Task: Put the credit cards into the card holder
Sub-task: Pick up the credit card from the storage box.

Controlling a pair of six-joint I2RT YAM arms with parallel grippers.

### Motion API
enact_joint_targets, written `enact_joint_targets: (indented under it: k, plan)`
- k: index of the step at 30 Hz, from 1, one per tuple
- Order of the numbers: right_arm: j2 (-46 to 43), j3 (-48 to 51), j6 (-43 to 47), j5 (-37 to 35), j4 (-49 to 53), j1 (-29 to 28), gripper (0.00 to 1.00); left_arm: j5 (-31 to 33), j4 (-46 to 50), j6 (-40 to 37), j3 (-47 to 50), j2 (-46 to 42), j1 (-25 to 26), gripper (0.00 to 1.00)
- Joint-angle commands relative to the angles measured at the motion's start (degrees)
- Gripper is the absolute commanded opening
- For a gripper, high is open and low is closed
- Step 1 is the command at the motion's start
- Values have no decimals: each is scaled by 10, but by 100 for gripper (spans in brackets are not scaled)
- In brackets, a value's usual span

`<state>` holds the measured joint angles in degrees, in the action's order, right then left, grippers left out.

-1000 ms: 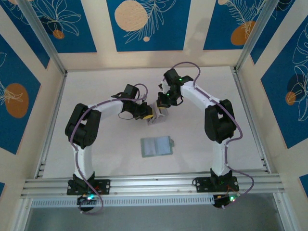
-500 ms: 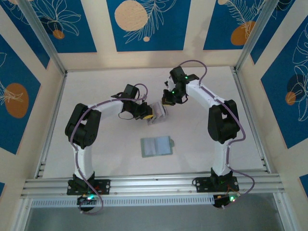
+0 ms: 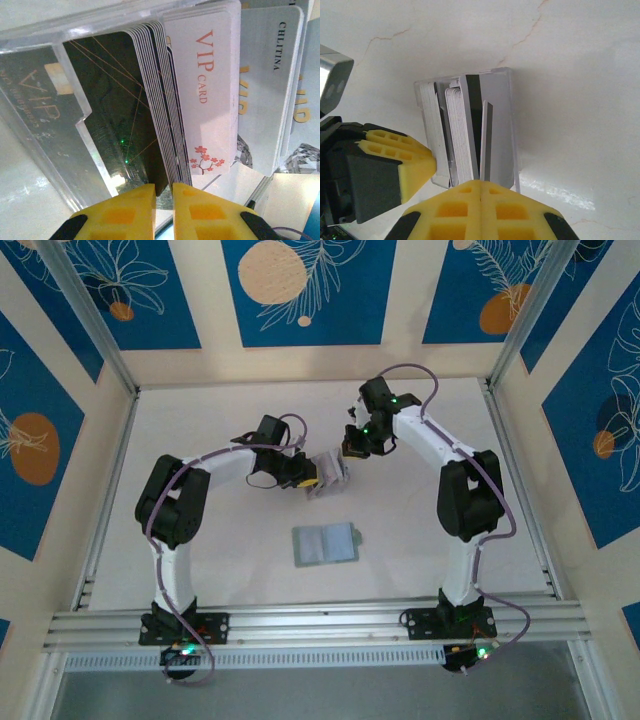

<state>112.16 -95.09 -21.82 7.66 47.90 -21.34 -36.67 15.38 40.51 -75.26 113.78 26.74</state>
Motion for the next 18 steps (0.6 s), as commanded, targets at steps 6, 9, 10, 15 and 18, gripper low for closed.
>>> enact_joint_targets:
  k: [6, 9, 10, 15, 18]
  plan:
    - [-35, 7, 3, 5, 18, 4, 0, 7, 9, -5, 13, 13, -3, 15]
    - [-39, 8, 4, 0, 20, 4, 0, 5, 10, -4, 12, 11, -4, 15]
    - [-41, 7, 4, -2, 20, 4, 0, 5, 11, -4, 12, 9, -4, 15]
    - [-50, 7, 3, -7, 21, 5, 0, 2, 16, -6, 7, 1, -6, 15]
    - [-53, 5, 4, -9, 24, 6, 0, -6, 17, -7, 1, -6, -8, 15]
